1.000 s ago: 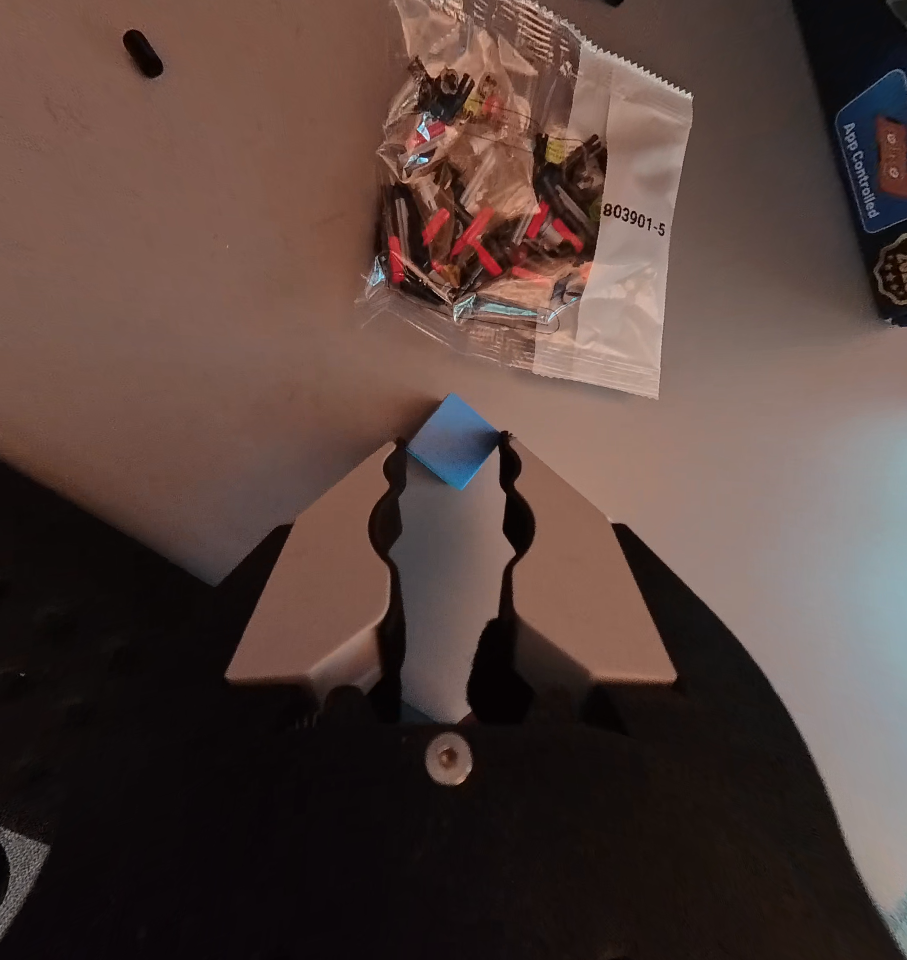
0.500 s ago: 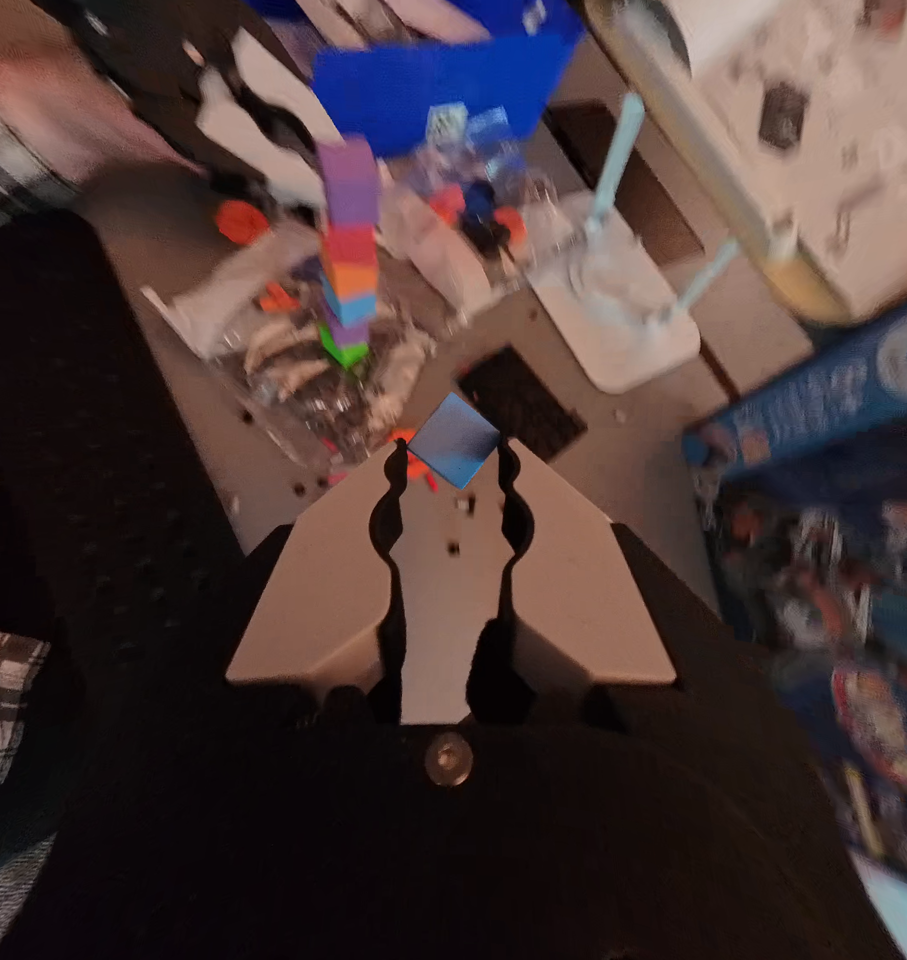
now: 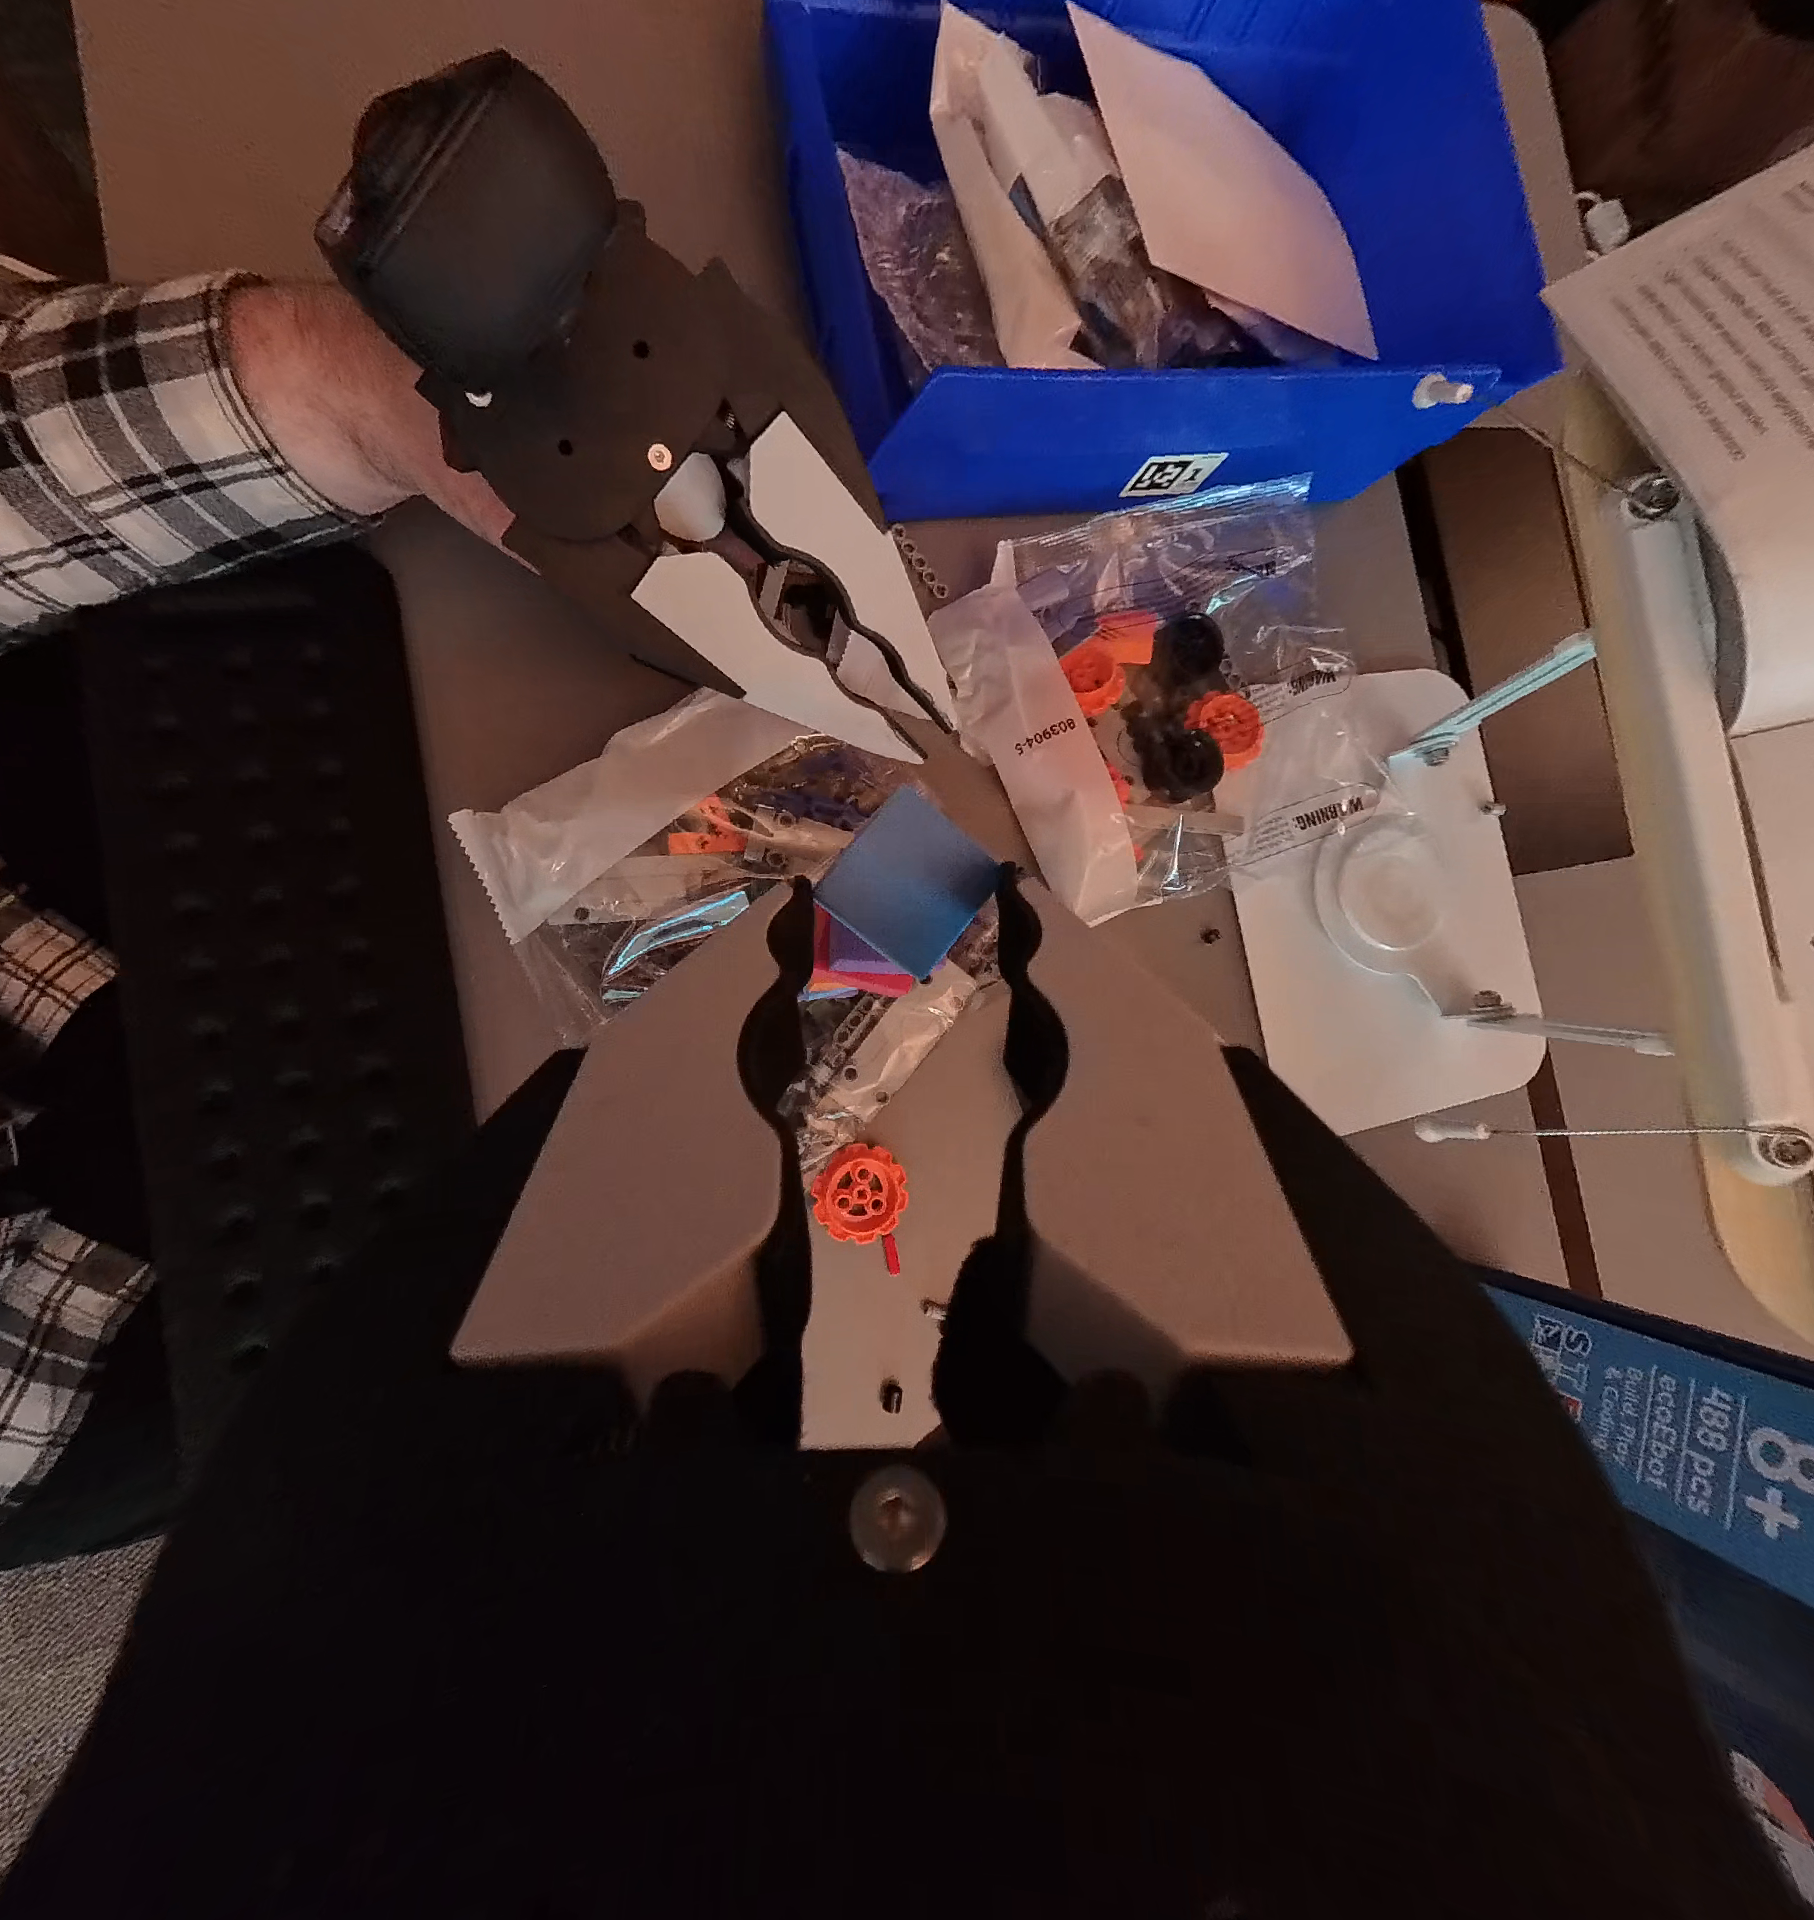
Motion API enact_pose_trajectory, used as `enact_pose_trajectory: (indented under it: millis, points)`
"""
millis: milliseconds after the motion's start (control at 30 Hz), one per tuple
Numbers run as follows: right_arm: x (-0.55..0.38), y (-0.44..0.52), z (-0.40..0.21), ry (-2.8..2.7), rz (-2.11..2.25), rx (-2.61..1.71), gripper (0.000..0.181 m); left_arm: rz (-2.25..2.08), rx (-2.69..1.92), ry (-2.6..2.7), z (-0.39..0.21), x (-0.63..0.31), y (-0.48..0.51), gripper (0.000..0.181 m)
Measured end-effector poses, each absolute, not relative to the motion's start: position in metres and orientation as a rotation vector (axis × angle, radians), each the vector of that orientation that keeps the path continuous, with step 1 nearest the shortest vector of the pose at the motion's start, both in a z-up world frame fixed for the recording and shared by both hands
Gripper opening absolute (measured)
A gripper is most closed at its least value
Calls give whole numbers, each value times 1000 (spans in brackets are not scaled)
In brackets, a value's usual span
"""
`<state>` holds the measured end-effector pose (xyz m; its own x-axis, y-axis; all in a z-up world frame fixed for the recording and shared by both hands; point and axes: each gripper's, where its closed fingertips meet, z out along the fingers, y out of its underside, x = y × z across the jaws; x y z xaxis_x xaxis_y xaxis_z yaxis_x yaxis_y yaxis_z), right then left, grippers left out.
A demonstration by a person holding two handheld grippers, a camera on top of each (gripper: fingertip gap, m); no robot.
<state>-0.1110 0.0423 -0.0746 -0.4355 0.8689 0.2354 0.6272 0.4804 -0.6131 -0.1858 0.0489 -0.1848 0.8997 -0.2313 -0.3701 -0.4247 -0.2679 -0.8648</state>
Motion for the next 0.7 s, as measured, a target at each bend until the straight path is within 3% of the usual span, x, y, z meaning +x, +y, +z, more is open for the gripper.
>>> enact_pose_trajectory:
  millis: [433,700]
  points:
    - [-113,44,-88,-2264,563,-1287,35,199,-1861,495,-185,-184,48,9]
    - [-109,48,-65,-2131,607,-1246,47,199,-1862,491,-185,-185,48,9]
